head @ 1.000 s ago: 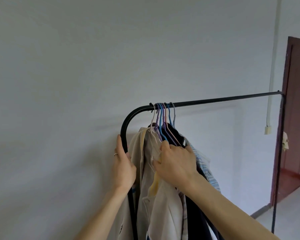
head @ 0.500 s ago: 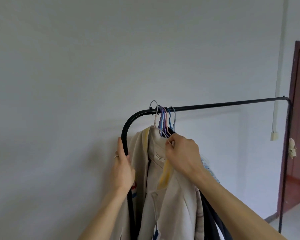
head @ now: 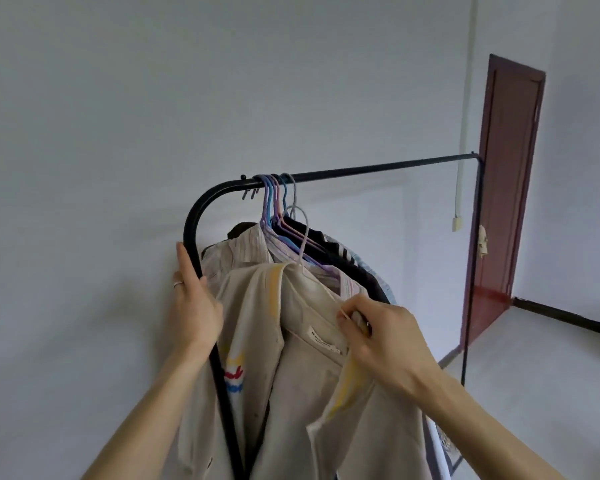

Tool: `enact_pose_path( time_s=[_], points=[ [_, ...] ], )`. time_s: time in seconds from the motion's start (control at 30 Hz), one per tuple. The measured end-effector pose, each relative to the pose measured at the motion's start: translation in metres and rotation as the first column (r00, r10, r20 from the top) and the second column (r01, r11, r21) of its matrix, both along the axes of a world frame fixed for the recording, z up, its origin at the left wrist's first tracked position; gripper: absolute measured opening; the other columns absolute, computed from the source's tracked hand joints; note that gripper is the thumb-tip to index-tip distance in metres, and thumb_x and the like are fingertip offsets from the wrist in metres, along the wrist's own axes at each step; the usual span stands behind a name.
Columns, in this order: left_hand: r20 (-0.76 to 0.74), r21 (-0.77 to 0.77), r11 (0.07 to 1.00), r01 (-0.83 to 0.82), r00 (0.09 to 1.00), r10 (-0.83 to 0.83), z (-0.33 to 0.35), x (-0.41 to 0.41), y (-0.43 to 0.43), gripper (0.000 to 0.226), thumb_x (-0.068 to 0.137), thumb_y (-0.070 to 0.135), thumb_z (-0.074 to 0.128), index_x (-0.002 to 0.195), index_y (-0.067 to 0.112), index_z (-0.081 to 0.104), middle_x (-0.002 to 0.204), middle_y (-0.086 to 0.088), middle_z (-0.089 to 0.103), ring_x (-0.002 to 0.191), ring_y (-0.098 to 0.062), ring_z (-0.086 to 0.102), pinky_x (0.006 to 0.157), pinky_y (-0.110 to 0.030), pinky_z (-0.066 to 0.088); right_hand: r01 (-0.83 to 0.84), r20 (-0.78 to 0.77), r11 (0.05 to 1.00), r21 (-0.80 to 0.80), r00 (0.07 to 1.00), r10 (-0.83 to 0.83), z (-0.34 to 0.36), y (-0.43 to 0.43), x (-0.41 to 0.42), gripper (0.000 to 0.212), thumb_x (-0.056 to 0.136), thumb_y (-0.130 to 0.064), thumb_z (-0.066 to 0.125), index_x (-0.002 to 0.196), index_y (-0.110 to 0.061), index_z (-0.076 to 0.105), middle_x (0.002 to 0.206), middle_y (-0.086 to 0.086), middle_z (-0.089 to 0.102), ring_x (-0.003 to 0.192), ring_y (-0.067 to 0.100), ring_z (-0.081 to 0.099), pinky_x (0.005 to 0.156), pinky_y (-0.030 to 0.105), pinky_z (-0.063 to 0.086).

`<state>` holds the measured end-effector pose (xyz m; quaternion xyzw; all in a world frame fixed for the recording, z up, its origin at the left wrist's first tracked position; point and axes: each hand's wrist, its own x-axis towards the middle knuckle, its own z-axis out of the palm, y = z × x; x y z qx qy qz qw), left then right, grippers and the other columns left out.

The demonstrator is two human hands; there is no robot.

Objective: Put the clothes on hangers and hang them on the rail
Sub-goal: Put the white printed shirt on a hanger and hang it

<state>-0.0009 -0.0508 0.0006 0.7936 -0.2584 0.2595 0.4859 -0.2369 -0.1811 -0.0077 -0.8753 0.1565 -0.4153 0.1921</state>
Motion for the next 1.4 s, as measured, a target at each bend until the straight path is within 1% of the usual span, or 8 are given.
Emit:
enact_pose_path(
  time_s=[0.23,0.37,0.43,0.57,0.7,0.93,1.17,1.4],
  points=[
    [0.24,0.26,0.964,0.059,0.963,-0.123,-0.059,-0.056,0.007,0.065,0.094,0.043,0.049,0.153,0.027,0.027,0.162,-0.005,0.016,0.146,-0.029,0.02,0.114,-0.049,0.023,-0.157,-0.202,0.983,0.096,0.964,0.174,-0.085,0.002,-0.057,0.007,0.094,-0.034,0.056,0.092,-0.03,0.061,0.072,-0.015,0.059,0.069,0.01,0.056,0.061,0.024,0.045],
    [0.1,0.704,0.632,0.322,0.837,-0.537,-0.119,-0.119,0.008,0.055,0.093,0.07,0.025,0.119,0.04,0.062,0.128,0.01,0.061,0.13,-0.014,0.048,0.113,-0.043,0.03,-0.111,-0.293,0.978,0.178,0.943,0.161,-0.15,-0.003,-0.134,0.001,0.093,-0.034,0.061,0.092,-0.034,0.061,0.078,-0.023,0.058,0.067,0.004,0.055,0.057,0.014,0.038],
    [0.055,0.768,0.53,0.359,0.787,-0.614,-0.147,-0.155,0.001,0.053,0.092,0.073,0.026,0.104,0.037,0.062,0.099,0.014,0.064,0.097,-0.01,0.062,0.088,-0.028,0.047,-0.044,-0.305,0.973,0.228,0.945,0.114,-0.174,-0.009,-0.174,0.007,0.091,-0.029,0.066,0.09,-0.035,0.063,0.079,-0.025,0.059,0.066,0.001,0.055,0.057,0.012,0.038],
    [-0.024,0.745,0.513,0.427,0.785,-0.619,-0.191,-0.224,-0.007,0.049,0.093,0.066,0.036,0.079,0.024,0.057,0.066,0.009,0.058,0.063,-0.009,0.057,0.039,-0.015,0.026,0.084,-0.279,0.954,0.289,0.96,0.0,-0.203,-0.027,-0.236,0.016,0.083,-0.031,0.077,0.089,-0.037,0.064,0.078,-0.022,0.059,0.067,-0.002,0.055,0.059,0.01,0.038],
    [-0.215,0.611,0.575,0.544,0.813,-0.541,-0.226,-0.266,-0.008,0.046,0.086,0.07,0.034,0.072,0.027,0.036,0.05,0.006,0.042,0.055,-0.015,0.045,0.046,-0.024,0.033,0.255,-0.264,0.931,0.262,0.947,-0.185,-0.232,-0.04,-0.265,0.028,0.076,-0.036,0.08,0.099,-0.036,0.062,0.082,-0.031,0.055,0.073,-0.007,0.052,0.062,0.015,0.042],
    [-0.379,0.495,0.637,0.591,0.806,-0.454,-0.26,-0.287,0.0,0.053,0.083,0.07,0.04,0.069,0.019,0.037,0.048,0.001,0.042,0.045,-0.014,0.042,0.049,-0.038,0.036,0.508,-0.39,0.815,0.28,0.836,-0.387,-0.29,-0.031,-0.29,0.033,0.078,-0.018,0.075,0.108,-0.02,0.062,0.106,0.0,0.063,0.079,0.026,0.068,0.068,0.035,0.055],
    [-0.497,0.424,0.604,0.675,0.731,-0.468,-0.276,-0.293,0.02,0.037,0.089,0.063,0.049,0.069,0.034,0.04,0.052,0.007,0.045,0.046,-0.011,0.041,0.051,-0.034,0.032,0.458,-0.391,0.736,0.499,0.877,-0.28,-0.274,-0.006,-0.27,0.02,0.088,-0.01,0.057,0.093,-0.028,0.064,0.072,-0.018,0.061,0.074,0.014,0.06,0.066,0.024,0.041],
    [-0.433,0.389,0.622,0.68,0.731,-0.527,-0.264,-0.281,0.035,0.039,0.09,0.061,0.045,0.068,0.03,0.037,0.051,0.008,0.044,0.044,-0.013,0.04,0.046,-0.025,0.029,0.174,-0.165,0.959,0.222,0.976,-0.139,-0.245,0.022,-0.22,0.01,0.086,-0.032,0.06,0.086,-0.024,0.066,0.087,-0.012,0.061,0.084,0.011,0.053,0.074,0.026,0.043]
  ],
)
